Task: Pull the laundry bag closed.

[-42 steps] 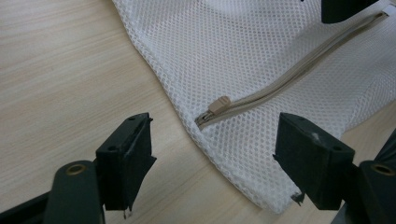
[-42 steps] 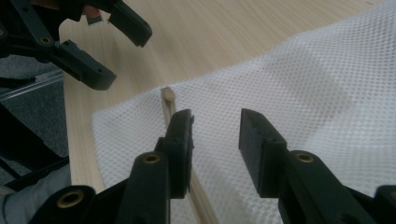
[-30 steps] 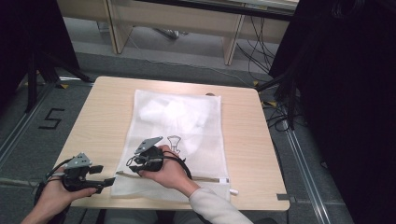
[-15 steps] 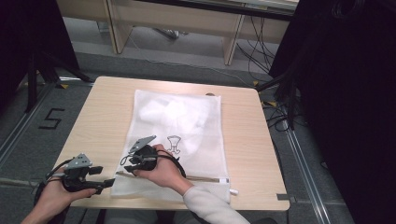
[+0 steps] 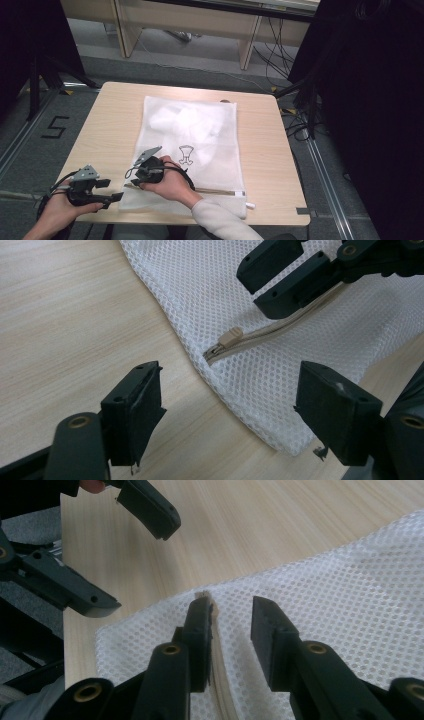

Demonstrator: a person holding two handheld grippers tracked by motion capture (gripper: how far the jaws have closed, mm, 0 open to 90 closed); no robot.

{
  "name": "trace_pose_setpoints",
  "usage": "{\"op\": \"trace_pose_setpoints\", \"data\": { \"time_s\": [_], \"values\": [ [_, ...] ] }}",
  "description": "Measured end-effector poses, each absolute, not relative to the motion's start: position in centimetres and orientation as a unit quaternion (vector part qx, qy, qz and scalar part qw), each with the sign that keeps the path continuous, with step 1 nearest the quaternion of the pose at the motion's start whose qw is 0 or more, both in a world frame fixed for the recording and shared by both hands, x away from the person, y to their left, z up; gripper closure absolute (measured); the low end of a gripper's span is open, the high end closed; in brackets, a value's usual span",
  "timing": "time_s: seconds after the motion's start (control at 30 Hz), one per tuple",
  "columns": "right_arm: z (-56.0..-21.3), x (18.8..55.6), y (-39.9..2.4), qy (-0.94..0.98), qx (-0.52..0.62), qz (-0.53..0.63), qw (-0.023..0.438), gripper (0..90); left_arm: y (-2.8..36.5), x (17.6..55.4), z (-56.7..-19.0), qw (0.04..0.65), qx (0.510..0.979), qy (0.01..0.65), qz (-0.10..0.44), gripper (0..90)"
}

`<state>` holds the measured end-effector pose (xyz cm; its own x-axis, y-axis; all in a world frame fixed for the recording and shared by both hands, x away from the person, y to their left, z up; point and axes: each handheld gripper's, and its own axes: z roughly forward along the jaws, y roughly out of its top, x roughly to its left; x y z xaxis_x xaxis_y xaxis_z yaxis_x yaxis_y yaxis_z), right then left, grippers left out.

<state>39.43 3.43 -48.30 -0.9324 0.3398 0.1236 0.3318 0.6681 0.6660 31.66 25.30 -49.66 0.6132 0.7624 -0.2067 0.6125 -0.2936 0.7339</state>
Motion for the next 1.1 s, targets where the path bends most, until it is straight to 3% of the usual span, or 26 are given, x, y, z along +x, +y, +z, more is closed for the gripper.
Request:
{"op": "trace_pose_setpoints", "data": {
  "time_s": [0.73,1.1],
  "values": [
    [-49.7,39.8,5.9,0.923,0.199,0.328,-0.034,70.8,25.3,31.8,-49.7,0.400,0.807,0.427,0.083,25.0],
    [-49.8,40.1,6.4,0.924,0.209,0.316,-0.046,75.4,25.2,31.7,-49.8,0.406,0.804,0.427,0.084,24.9]
  ]
}}
